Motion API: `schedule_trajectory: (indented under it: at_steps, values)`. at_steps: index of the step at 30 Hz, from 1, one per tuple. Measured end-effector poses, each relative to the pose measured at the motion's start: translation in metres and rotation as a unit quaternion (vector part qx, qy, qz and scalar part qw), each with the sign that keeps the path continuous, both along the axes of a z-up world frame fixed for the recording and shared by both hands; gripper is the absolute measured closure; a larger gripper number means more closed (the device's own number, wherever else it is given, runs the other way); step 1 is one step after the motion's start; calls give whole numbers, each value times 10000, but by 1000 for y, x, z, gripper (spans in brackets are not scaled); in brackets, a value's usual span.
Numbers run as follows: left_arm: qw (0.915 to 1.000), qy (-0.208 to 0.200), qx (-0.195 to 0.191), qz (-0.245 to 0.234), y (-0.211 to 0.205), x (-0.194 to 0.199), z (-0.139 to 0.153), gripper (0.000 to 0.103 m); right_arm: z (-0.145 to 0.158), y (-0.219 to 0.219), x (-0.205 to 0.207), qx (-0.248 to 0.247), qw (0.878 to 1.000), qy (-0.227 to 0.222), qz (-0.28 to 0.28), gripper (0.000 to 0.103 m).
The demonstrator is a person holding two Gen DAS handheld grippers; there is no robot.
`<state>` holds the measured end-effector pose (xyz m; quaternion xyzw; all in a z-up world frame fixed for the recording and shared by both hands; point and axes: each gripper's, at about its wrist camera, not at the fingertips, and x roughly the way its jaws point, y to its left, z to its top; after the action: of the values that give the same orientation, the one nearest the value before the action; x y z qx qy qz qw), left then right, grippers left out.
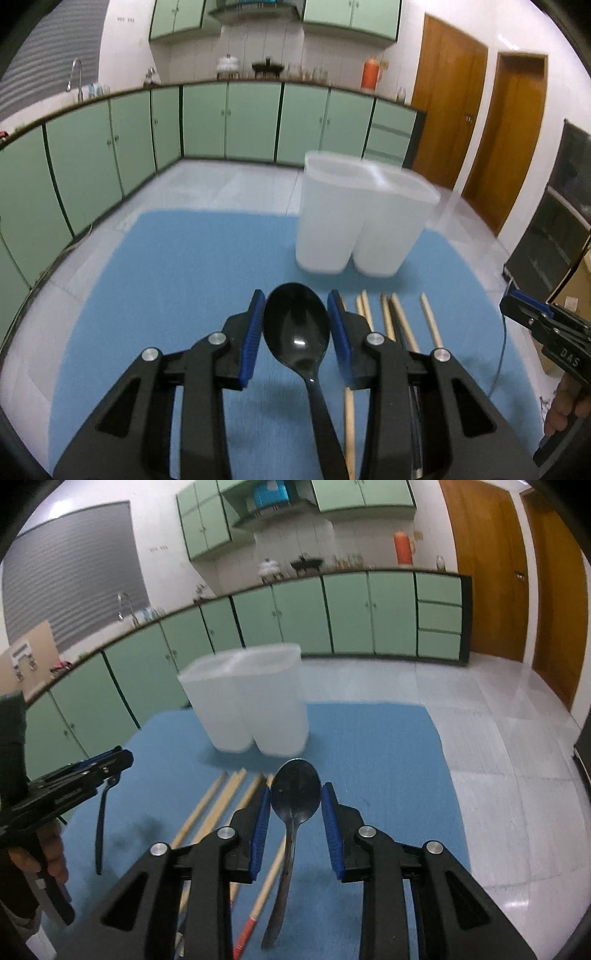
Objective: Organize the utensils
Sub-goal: 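Lift both spoons over the white holder and open both grippers to drop them in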
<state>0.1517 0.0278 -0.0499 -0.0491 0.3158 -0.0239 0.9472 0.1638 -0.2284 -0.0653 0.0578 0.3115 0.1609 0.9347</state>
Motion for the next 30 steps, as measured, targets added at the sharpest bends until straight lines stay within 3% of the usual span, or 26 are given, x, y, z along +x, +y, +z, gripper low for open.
schedule_trajectory:
  at_steps: [10,19,24,30]
  values:
    - [9944,-1053,-57,-41,-5,24,58,70,60,-5,17,306,9961,-824,96,75]
    - [9796,-2002,61,-147,-28,88,112,70,118,10,74,257,9859,-1651,59,75]
    - [9746,-2228,100,-214,-39,133,115,70,123,27,114,205,9838,-1781,-22,75]
    - [9742,-2245,-42,-224,-38,167,102,70,105,44,157,21,9853,-1709,-70,75]
